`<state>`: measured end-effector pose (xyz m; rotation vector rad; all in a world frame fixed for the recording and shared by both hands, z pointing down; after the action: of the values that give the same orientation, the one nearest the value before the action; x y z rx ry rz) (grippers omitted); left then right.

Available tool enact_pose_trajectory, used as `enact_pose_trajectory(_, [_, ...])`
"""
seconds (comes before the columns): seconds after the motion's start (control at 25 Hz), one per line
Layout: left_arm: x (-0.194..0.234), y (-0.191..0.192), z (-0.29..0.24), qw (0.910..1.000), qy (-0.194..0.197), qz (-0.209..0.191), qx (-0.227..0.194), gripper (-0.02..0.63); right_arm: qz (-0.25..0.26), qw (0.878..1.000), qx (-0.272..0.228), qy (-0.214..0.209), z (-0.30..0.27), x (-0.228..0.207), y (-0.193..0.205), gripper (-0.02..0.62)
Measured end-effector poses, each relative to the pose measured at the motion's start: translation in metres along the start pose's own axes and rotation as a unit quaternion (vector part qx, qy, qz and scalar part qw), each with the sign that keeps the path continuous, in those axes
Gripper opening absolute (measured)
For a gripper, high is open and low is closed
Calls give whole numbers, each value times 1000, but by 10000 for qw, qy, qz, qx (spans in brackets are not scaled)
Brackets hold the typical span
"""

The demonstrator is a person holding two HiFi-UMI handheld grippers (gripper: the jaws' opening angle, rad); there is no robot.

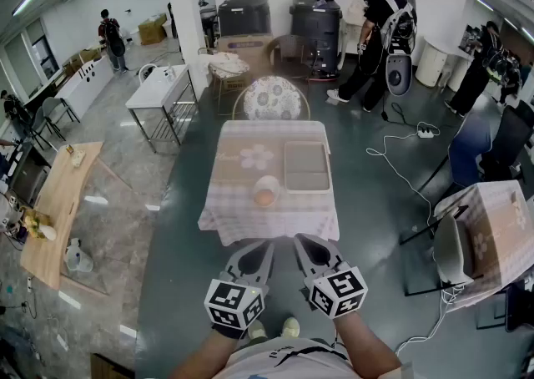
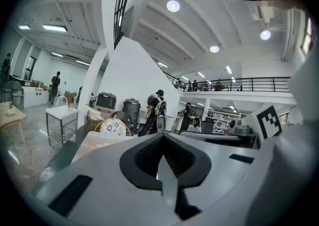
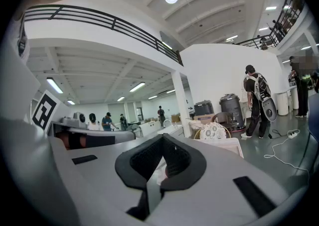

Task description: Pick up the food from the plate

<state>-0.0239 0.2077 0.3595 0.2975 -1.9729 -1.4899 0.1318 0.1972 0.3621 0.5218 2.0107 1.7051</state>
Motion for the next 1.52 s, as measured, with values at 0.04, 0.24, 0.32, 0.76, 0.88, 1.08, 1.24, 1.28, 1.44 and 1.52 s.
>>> enact_pose_trajectory(0.04, [-1,0,-1,10000,-6,0,-6,6,8,10000,0,-9,1,-1,0,14])
enact_pose_trajectory(0.24, [-4,1,-5,10000,-23,-15,-23,6,27,10000,-14,-30,2,-6,0,14])
enact_pose_trajectory(0.32, [-5,1,-6,10000,-30,-15,-23,6,22,10000,-27,-31,2,-8,0,14])
enact_pose_trajectory(0.76, [10,-8,-22,9997,-141,-175,-137,6,-324,9986,-361,-188,3,-28,-7,15])
enact_pose_trajectory(0.88, [15,-10,-22,9992,-303,-153,-219,6,-337,9984,-387,-257,3,-32,-5,15])
enact_pose_trajectory(1.08, [15,3,-24,9983,-523,-127,-213,6,-428,9977,-358,-374,1,-41,5,15])
enact_pose_trajectory(1.24, [15,7,-27,9978,-625,-109,-171,6,-447,9974,-304,-474,-5,-44,7,15])
enact_pose_trajectory(1.28, [15,8,-28,9978,-645,-96,-155,6,-441,9974,-292,-493,-7,-45,6,15])
enact_pose_trajectory(1.44, [17,9,-35,9976,-669,-115,-127,6,-459,9974,-233,-511,-13,-51,10,15])
enact_pose_trajectory(1.52, [20,10,-39,9975,-674,-149,-125,6,-483,9974,-185,-508,-19,-54,14,15])
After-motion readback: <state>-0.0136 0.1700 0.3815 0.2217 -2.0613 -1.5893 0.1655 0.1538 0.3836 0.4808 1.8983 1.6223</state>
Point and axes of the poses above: the fingertips, and each gripper's own axes: z backward along the fingers, x to its left, y out of its underside, the point moved 8 cm from there along z, backward along the fingers, and after that the axes turned 5 degrees about z, right-handed, at the moved point
